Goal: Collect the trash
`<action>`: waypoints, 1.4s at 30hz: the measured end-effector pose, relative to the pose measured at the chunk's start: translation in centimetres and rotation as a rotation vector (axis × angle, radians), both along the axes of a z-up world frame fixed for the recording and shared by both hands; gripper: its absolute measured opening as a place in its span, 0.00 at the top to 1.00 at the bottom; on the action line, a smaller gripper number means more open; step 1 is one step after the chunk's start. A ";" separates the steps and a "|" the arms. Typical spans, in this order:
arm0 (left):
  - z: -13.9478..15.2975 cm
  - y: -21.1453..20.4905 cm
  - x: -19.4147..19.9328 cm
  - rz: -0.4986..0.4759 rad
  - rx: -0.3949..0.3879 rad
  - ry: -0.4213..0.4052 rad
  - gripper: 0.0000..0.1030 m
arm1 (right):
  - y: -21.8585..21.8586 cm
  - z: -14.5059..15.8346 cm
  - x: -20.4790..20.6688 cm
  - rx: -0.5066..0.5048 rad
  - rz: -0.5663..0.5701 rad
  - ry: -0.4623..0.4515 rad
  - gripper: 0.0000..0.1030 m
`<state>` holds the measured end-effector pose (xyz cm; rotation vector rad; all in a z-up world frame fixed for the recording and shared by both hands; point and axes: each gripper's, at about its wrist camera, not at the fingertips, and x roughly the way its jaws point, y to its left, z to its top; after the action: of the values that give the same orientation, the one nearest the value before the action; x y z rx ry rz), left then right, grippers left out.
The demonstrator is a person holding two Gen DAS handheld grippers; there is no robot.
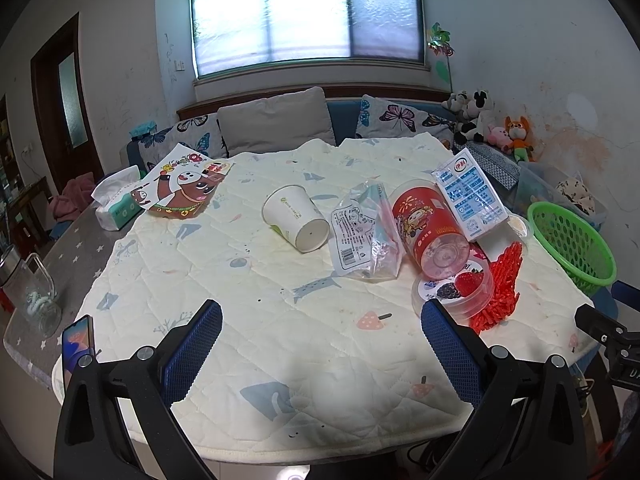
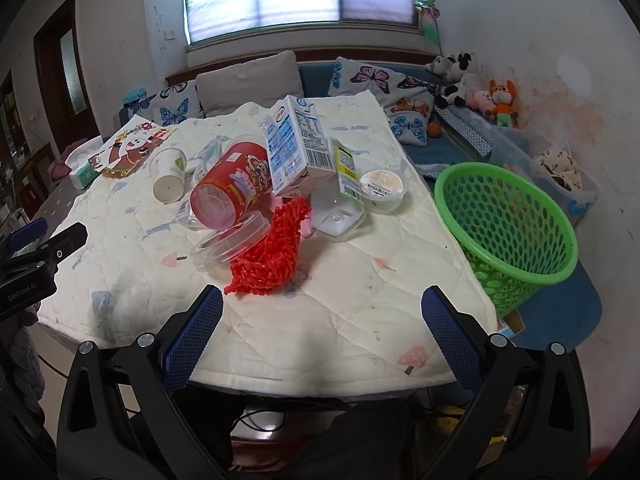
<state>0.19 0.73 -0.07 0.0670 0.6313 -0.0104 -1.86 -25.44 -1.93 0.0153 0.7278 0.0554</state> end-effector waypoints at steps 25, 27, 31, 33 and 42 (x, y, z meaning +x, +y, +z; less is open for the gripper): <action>0.2 0.2 1.0 0.003 -0.002 0.001 0.06 | -0.2 0.8 1.6 -0.002 0.016 -0.011 0.04; 0.4 0.2 1.5 0.004 -0.001 0.002 0.06 | -0.1 1.0 1.8 -0.004 0.019 -0.011 0.04; 0.5 0.0 1.7 0.004 -0.001 0.003 0.06 | -0.2 1.2 2.0 -0.005 0.020 -0.012 0.04; 0.5 0.0 1.8 0.005 -0.003 0.004 0.06 | -0.1 1.2 2.2 -0.009 0.022 -0.013 0.04; 0.8 -0.3 2.0 0.005 0.001 0.009 0.06 | -0.3 1.5 2.8 -0.005 0.033 -0.019 0.04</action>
<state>2.21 0.40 0.75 0.0665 0.6402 -0.0050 0.93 -25.72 -0.41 -0.0019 0.7091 0.0856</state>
